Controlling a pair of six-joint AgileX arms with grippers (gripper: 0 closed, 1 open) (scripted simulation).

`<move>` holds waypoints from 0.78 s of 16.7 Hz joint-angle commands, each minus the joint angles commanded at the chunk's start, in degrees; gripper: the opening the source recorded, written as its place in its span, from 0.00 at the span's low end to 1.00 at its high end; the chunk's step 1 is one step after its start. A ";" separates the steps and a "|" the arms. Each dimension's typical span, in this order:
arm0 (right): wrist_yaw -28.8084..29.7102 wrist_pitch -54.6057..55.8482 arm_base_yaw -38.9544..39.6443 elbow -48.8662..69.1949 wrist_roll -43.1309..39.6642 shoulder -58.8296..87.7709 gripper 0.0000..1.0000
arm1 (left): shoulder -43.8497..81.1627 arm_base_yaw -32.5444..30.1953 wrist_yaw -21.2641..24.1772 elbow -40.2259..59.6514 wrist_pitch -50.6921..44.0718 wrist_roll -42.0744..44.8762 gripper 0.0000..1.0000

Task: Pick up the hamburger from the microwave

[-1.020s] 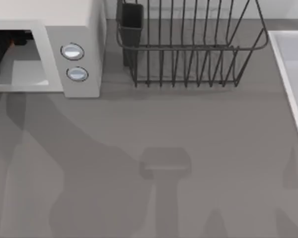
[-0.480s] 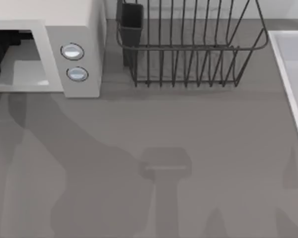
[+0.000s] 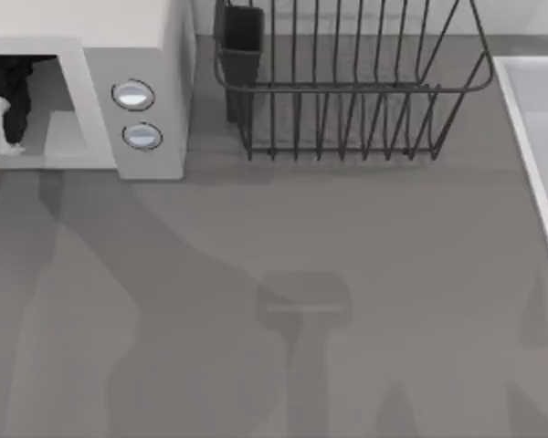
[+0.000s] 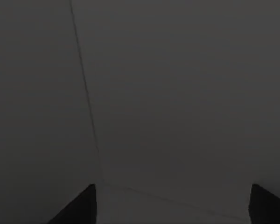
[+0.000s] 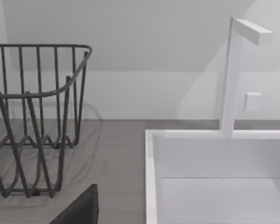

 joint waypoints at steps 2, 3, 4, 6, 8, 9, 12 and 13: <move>0.00 0.00 0.00 0.00 0.00 0.00 1.00 | -4.20 -3.98 -3.11 -3.87 -1.48 -1.64 0.00; 0.00 0.00 0.00 0.00 0.00 0.00 1.00 | -7.14 -6.57 -5.11 -6.36 -2.42 -2.70 0.00; 0.00 0.00 0.00 0.00 0.00 0.00 1.00 | -10.65 -9.52 -7.37 -9.23 -3.49 -3.89 0.00; 0.00 0.00 0.00 0.00 0.00 0.00 1.00 | -18.93 -16.15 -12.37 -15.74 -5.86 -6.53 0.00; 0.00 0.00 0.00 0.00 0.00 0.00 1.00 | -28.14 -23.35 -17.69 -22.83 -8.42 -9.34 0.00; 0.00 0.00 0.00 0.00 0.00 0.00 1.00 | -32.69 -26.97 -20.36 -26.40 -9.71 -10.75 0.00; 0.00 0.00 0.00 0.00 0.00 0.00 1.00 | -43.80 -36.65 -27.59 -36.09 -13.25 -14.58 0.00; 0.00 0.00 0.00 0.00 0.00 0.00 1.00 | -46.36 -39.17 -29.53 -38.61 -14.20 -15.61 0.00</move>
